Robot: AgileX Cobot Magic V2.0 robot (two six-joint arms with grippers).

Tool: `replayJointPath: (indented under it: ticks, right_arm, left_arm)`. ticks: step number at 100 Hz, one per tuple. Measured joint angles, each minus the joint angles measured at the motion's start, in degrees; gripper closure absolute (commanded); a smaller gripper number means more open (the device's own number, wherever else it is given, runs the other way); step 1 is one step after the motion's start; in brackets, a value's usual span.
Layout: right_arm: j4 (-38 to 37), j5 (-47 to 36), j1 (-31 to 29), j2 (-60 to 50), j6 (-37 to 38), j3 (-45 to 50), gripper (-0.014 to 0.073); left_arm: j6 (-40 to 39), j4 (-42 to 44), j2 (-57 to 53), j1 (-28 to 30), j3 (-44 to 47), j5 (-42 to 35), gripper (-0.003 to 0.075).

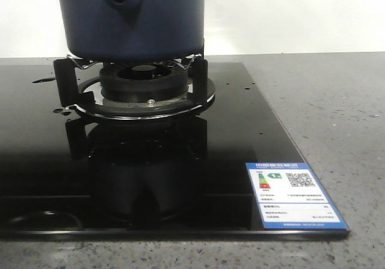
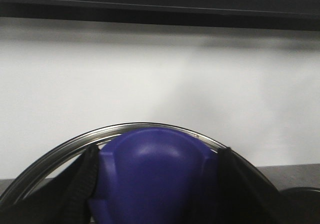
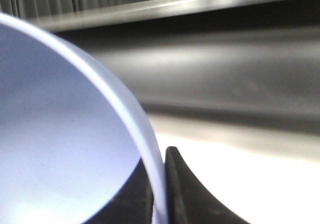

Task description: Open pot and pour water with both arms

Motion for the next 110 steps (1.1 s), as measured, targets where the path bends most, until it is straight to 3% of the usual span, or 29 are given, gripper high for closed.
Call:
replayJointPath:
  ticks: [29,50,69,110]
  right_arm:
    - [-0.6,53.99,-18.48,-5.92,2.34,-8.49,0.0636]
    - [-1.82,79.29,-30.1,-3.29,5.38,-8.87,0.0636]
    - [-1.96,83.93,-34.21,0.36,5.86,-5.08,0.0636]
    - [-2.05,78.45,-34.33,2.94,6.12,4.25,0.0636]
  left_arm:
    - [0.0,-0.12,0.0,-9.22,0.0,-1.85,0.0395]
    - [0.0,-0.12,0.0,-14.46,0.0,-3.39,0.0395]
    - [0.0,-0.22,0.0,-16.45,0.0,-3.65,0.0395]
    - [0.0,-0.22,0.0,-16.59,0.0,-3.89,0.0395]
